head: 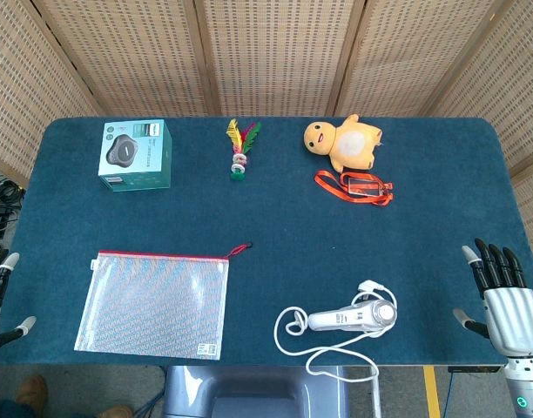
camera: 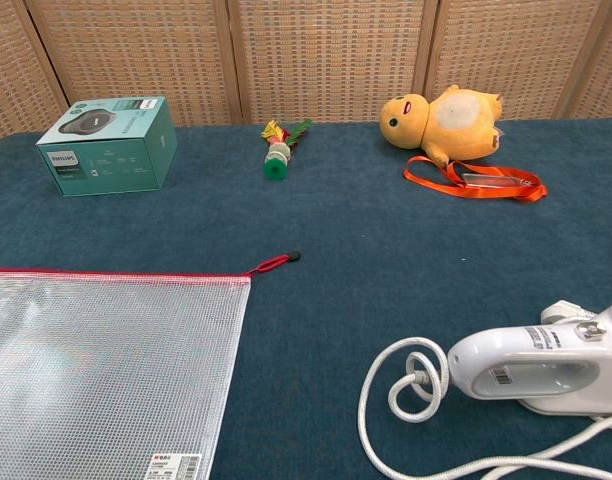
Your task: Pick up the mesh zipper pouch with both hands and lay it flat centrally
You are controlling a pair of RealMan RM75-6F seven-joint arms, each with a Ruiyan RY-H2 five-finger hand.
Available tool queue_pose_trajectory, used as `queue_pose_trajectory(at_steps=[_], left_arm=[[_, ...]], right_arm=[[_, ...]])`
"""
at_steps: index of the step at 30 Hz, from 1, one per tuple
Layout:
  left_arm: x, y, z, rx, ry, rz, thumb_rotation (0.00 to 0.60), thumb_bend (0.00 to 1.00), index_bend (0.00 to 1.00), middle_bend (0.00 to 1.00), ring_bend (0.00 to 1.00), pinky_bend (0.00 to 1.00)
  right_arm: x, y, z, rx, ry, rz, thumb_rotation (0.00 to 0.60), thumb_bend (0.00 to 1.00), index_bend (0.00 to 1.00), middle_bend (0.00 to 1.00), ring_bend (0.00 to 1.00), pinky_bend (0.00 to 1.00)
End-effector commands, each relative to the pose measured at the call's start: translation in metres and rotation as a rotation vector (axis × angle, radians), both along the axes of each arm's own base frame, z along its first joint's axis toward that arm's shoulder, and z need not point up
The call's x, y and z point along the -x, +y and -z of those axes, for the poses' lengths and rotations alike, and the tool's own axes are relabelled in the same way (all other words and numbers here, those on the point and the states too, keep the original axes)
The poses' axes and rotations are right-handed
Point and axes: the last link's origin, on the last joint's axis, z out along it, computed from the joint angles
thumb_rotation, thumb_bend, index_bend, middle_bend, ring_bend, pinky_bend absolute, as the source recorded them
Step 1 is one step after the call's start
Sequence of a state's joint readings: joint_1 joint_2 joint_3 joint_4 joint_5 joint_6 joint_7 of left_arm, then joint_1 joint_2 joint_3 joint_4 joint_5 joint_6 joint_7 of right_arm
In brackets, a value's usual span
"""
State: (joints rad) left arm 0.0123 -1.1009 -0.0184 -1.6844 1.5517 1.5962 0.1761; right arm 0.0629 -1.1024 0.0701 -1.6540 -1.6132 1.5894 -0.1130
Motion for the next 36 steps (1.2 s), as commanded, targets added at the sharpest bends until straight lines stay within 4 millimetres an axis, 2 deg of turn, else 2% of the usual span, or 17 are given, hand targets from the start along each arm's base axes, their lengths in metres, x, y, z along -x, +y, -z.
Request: queue_pose_trajectory(at_steps=[1,10,11,12,13,15,16,19,20,21,24,27,31,36], left_arm=[[0.0,0.0,0.0,0.0,0.001,0.0,0.6,0.0,0.0,0.0,0.0,0.0],[0.004,0.008,0.004,0.011,0.013,-0.018,0.6,0.0,0.0,0.0,0.0,0.0],[0.004,0.012,0.006,0.016,0.015,-0.022,0.6,0.0,0.0,0.05,0.03,0.03],[0.004,0.015,0.008,0.019,0.017,-0.025,0.6,0.0,0.0,0.19,0.15,0.15],[0.002,0.023,0.01,0.019,0.022,-0.023,0.6,0.0,0.0,0.38,0.33,0.32],[-0.007,0.043,0.015,0.02,0.019,-0.002,0.6,0.0,0.0,0.66,0.62,0.61],[-0.013,0.053,0.02,0.035,0.001,0.007,0.6,0.0,0.03,0.75,0.72,0.71],[-0.035,0.089,0.033,0.073,-0.024,0.046,0.6,0.0,0.18,0.9,0.87,0.88],[-0.043,0.098,0.038,0.091,-0.032,0.058,0.6,0.0,0.21,0.92,0.89,0.91],[-0.074,0.13,0.063,0.183,-0.09,0.097,0.6,0.0,0.25,0.94,0.91,0.96],[-0.101,0.169,0.091,0.266,-0.108,0.055,0.6,0.04,0.34,0.97,0.95,1.0],[-0.121,0.188,0.111,0.308,-0.111,0.033,0.6,0.14,0.4,0.97,0.95,1.0],[-0.151,0.207,0.143,0.373,-0.115,0.017,0.6,0.24,0.41,0.98,0.95,1.0],[-0.179,0.218,0.173,0.425,-0.111,-0.003,0.6,0.32,0.43,0.98,0.95,1.0]], right_arm=[[0.0,0.0,0.0,0.002,0.0,0.0,0.6,0.0,0.08,0.0,0.0,0.0],[0.001,0.0,0.0,-0.002,0.001,0.005,0.6,0.0,0.08,0.0,0.0,0.0],[0.001,0.0,0.0,0.0,0.001,0.006,0.6,0.0,0.08,0.0,0.0,0.0],[0.001,0.0,0.0,0.001,0.002,0.007,0.6,0.0,0.08,0.0,0.0,0.0],[0.001,-0.001,-0.001,0.003,0.002,0.009,0.6,0.0,0.08,0.0,0.0,0.0],[0.002,-0.003,-0.001,0.007,0.002,0.015,0.6,0.0,0.08,0.0,0.0,0.0],[0.003,-0.004,-0.001,0.009,0.004,0.017,0.6,0.0,0.08,0.0,0.0,0.0],[0.004,-0.006,-0.002,0.014,0.007,0.024,0.6,0.0,0.08,0.0,0.0,0.0],[0.004,-0.007,-0.002,0.015,0.008,0.026,0.6,0.0,0.08,0.0,0.0,0.0],[0.006,-0.008,-0.002,0.018,0.014,0.039,0.6,0.0,0.08,0.0,0.0,0.0],[0.009,-0.01,-0.001,0.019,0.024,0.056,0.6,0.0,0.08,0.0,0.0,0.0],[0.011,-0.011,-0.002,0.024,0.025,0.067,0.6,0.0,0.08,0.0,0.0,0.0],[0.014,-0.013,-0.006,0.041,0.022,0.081,0.6,0.0,0.08,0.0,0.0,0.0],[0.017,-0.013,-0.009,0.049,0.022,0.09,0.6,0.0,0.08,0.0,0.0,0.0]])
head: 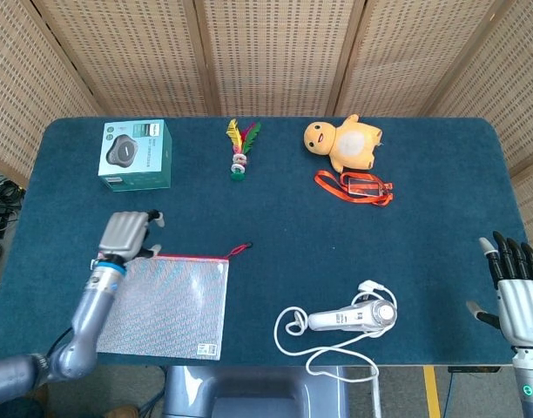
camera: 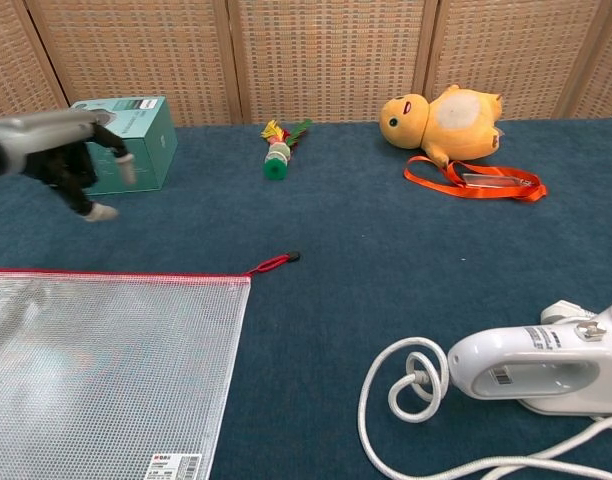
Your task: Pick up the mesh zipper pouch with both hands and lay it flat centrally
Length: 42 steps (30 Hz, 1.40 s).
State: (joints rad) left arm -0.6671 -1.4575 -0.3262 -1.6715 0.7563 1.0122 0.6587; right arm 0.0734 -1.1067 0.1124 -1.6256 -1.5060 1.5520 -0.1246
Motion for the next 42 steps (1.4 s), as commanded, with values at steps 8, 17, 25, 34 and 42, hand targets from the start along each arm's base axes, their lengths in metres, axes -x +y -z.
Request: queue_pose_trajectory(at_steps=[8,17,25,34,42], left_arm=[[-0.079,0.028,0.087,0.157,-0.005,-0.035,0.6,0.37,0.41,0.98,0.95,1.0],[-0.094,0.035,0.113,0.207,-0.034,-0.064,0.6,0.45,0.41,0.98,0.95,1.0],[-0.098,0.037,0.127,0.221,-0.033,-0.072,0.6,0.45,0.42,0.98,0.95,1.0],[-0.099,0.035,0.136,0.229,-0.068,-0.092,0.6,0.45,0.42,0.98,0.95,1.0],[-0.098,0.033,0.145,0.237,-0.066,-0.099,0.6,0.45,0.43,0.98,0.95,1.0]], right_arm=[[0.009,-0.002,-0.006,0.016,-0.008,0.032,0.6,0.0,0.08,0.0,0.0,0.0],[0.013,-0.003,-0.01,0.022,-0.019,0.052,0.6,0.0,0.08,0.0,0.0,0.0],[0.016,-0.003,-0.01,0.017,-0.018,0.066,0.6,0.0,0.08,0.0,0.0,0.0],[0.016,-0.003,-0.01,0.013,-0.026,0.064,0.6,0.0,0.08,0.0,0.0,0.0],[0.017,-0.003,-0.011,0.012,-0.03,0.064,0.6,0.0,0.08,0.0,0.0,0.0]])
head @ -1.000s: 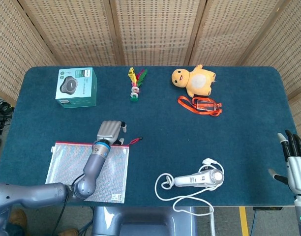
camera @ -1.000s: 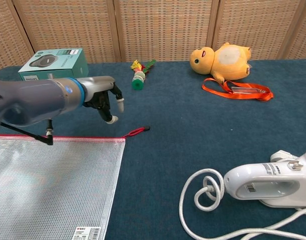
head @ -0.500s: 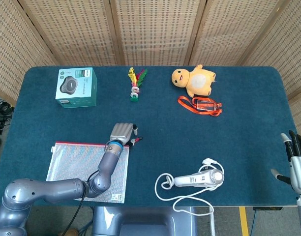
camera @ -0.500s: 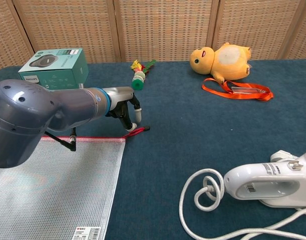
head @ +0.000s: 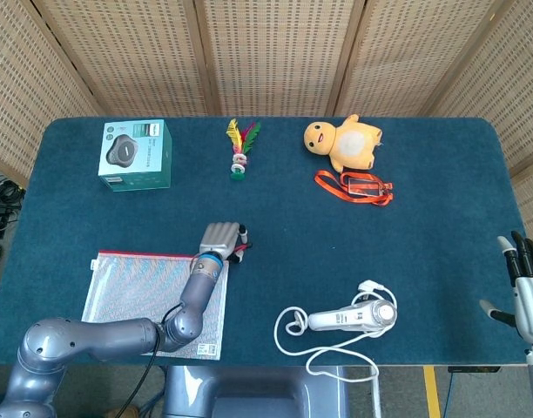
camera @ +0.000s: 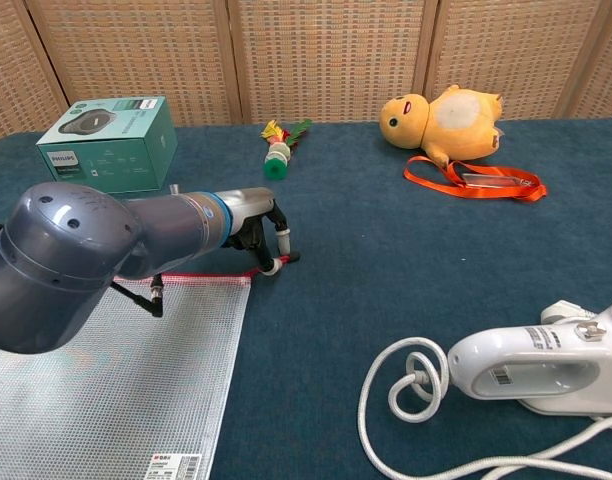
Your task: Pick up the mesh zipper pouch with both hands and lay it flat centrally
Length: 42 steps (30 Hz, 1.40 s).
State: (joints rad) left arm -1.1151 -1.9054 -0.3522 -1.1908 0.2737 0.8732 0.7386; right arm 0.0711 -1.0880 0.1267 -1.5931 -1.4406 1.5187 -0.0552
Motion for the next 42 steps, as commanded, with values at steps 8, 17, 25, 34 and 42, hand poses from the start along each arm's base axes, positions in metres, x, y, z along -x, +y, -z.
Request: queue_pose_trajectory(at_steps=[8,17,25,34,42], left_arm=[[0.0014,-0.0028,0.0053,0.0,-0.003,0.005,0.6,0.45,0.45,0.98,0.95,1.0],[-0.0007,-0.0085,0.0102,0.019,-0.018,0.02,0.6,0.45,0.47,0.98,0.95,1.0],[0.0003,-0.0064,0.0086,-0.001,-0.025,0.023,0.6,0.45,0.52,0.98,0.95,1.0],[0.0033,-0.0077,0.0116,0.002,-0.01,0.019,0.6,0.45,0.57,0.98,0.95,1.0],[-0.0013,-0.007,0.0068,-0.016,-0.036,0.033,0.6,0.62,0.63,0.98,0.95,1.0]], right_arm=[[0.0001,-0.0006,0.0011,-0.004,0.0,0.001,0.6,0.0,0.08,0.0,0.0,0.0],[0.0002,-0.0008,0.002,-0.007,0.0,0.002,0.6,0.0,0.08,0.0,0.0,0.0],[0.0001,-0.0009,0.002,-0.008,-0.003,0.001,0.6,0.0,0.08,0.0,0.0,0.0],[-0.0002,-0.0007,0.0018,-0.008,-0.005,0.0,0.6,0.0,0.08,0.0,0.0,0.0],[-0.0003,-0.0005,0.0017,-0.01,-0.008,-0.002,0.6,0.0,0.08,0.0,0.0,0.0]])
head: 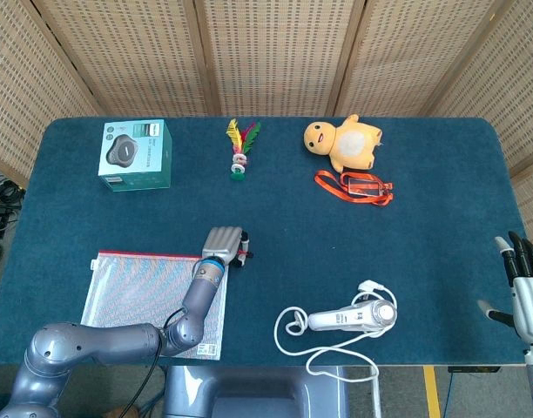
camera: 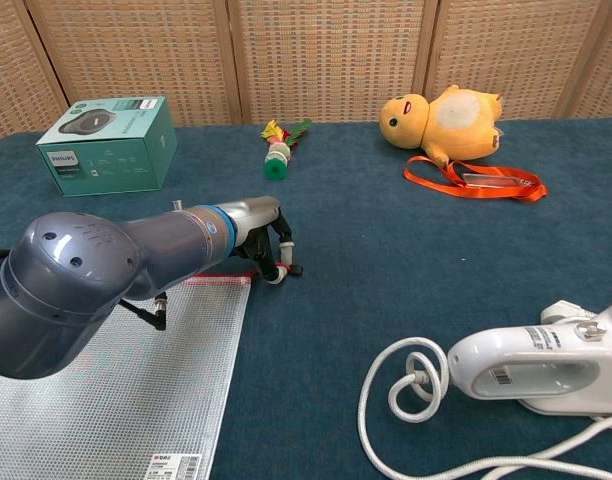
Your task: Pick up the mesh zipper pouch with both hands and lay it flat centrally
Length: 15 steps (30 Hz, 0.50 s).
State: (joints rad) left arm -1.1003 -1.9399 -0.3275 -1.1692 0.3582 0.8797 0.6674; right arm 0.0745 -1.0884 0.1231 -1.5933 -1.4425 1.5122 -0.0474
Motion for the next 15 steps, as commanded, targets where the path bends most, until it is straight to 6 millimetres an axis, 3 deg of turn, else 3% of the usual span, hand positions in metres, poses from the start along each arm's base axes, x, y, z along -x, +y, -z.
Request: queue_pose_trajectory(at_steps=[1,5,10,15], left_arm=[[-0.002,0.001,-0.004,-0.013,-0.012,0.008,0.6,0.64,0.64,0.98,0.95,1.0],[-0.006,0.002,-0.011,-0.027,-0.028,0.014,0.6,0.69,0.69,0.98,0.95,1.0],[-0.009,0.004,-0.028,-0.05,-0.06,0.027,0.6,0.75,0.83,0.98,0.95,1.0],[-0.01,0.005,-0.053,-0.083,-0.114,0.047,0.6,0.76,0.85,0.98,0.95,1.0]], right_arm=[[0.0,0.0,0.0,0.0,0.0,-0.001,0.6,0.0,0.08,0.0,0.0,0.0],[0.0,0.0,0.0,-0.002,0.0,0.0,0.6,0.0,0.08,0.0,0.0,0.0],[-0.001,0.0,0.002,-0.009,0.003,-0.001,0.6,0.0,0.08,0.0,0.0,0.0],[-0.001,-0.001,0.004,-0.026,0.012,-0.005,0.6,0.0,0.08,0.0,0.0,0.0]])
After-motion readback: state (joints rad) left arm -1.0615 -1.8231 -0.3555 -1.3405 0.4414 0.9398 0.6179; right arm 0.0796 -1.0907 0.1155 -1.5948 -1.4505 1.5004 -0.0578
